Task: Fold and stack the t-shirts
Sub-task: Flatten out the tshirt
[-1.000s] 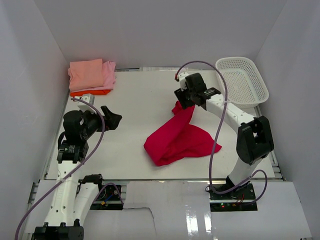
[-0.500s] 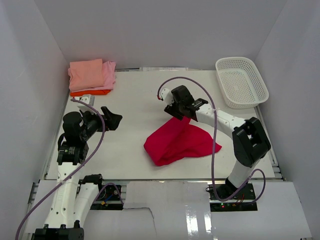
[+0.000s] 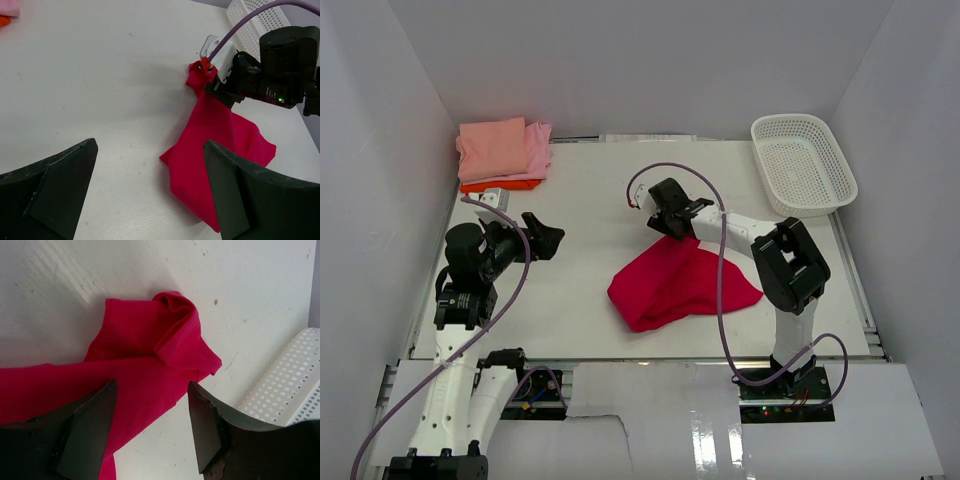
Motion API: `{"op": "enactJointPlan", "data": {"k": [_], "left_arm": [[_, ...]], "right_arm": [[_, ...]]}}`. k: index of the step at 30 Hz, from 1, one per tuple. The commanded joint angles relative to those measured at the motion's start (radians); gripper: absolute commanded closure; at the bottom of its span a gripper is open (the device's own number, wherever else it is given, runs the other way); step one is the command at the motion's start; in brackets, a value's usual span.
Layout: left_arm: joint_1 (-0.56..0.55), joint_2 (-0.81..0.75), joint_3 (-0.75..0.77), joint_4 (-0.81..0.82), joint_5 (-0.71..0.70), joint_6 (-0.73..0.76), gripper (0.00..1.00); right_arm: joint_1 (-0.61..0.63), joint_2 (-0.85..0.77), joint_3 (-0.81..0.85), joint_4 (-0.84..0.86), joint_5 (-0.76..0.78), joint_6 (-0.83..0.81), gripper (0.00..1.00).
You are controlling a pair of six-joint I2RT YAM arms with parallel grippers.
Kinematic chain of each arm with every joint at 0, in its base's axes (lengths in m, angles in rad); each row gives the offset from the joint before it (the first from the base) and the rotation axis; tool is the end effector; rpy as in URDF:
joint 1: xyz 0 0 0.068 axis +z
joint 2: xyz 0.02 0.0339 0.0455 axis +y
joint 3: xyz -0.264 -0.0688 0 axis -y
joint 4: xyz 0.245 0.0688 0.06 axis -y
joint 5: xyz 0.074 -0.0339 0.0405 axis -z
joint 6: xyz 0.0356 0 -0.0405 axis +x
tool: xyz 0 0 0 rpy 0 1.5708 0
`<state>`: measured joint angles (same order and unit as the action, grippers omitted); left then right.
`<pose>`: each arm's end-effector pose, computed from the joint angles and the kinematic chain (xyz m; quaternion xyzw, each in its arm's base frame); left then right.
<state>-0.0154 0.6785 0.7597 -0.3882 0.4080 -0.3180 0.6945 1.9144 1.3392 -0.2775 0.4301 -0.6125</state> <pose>0.1553 -0.0165 0.3266 -0.0008 0.7992 -0.2572 0.5433 0.3300 0.2556 0.1990 -0.4966 0.7718 -0.1856 0.3512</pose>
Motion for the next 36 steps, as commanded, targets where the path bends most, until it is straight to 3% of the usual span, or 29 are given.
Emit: {"op": "enactJointPlan", "data": {"k": [1,7,11,21,26,34,36], "left_arm": [[-0.001,-0.008,-0.008,0.009,0.015,0.016,0.02],[-0.001,-0.007,-0.008,0.009,0.018,0.014,0.02],[-0.001,-0.008,-0.008,0.009,0.020,0.014,0.02],[-0.001,-0.004,-0.007,0.009,0.014,0.017,0.02],[-0.001,-0.002,-0.007,0.009,0.014,0.019,0.02],[-0.001,0.001,-0.007,0.009,0.012,0.019,0.02],[-0.001,0.003,-0.007,0.009,0.014,0.020,0.02]], "right_arm": [[0.003,0.000,0.057,0.023,0.027,-0.006,0.36],[0.003,0.055,0.097,0.044,0.053,-0.015,0.38],[0.003,0.093,0.133,0.055,0.058,-0.024,0.44],[0.002,0.158,0.190,0.049,0.073,-0.033,0.46],[-0.004,0.182,0.206,0.054,0.117,-0.033,0.72],[-0.009,0.201,0.224,0.060,0.205,-0.017,0.73],[-0.009,0.206,0.230,0.055,0.217,-0.006,0.81]]}}
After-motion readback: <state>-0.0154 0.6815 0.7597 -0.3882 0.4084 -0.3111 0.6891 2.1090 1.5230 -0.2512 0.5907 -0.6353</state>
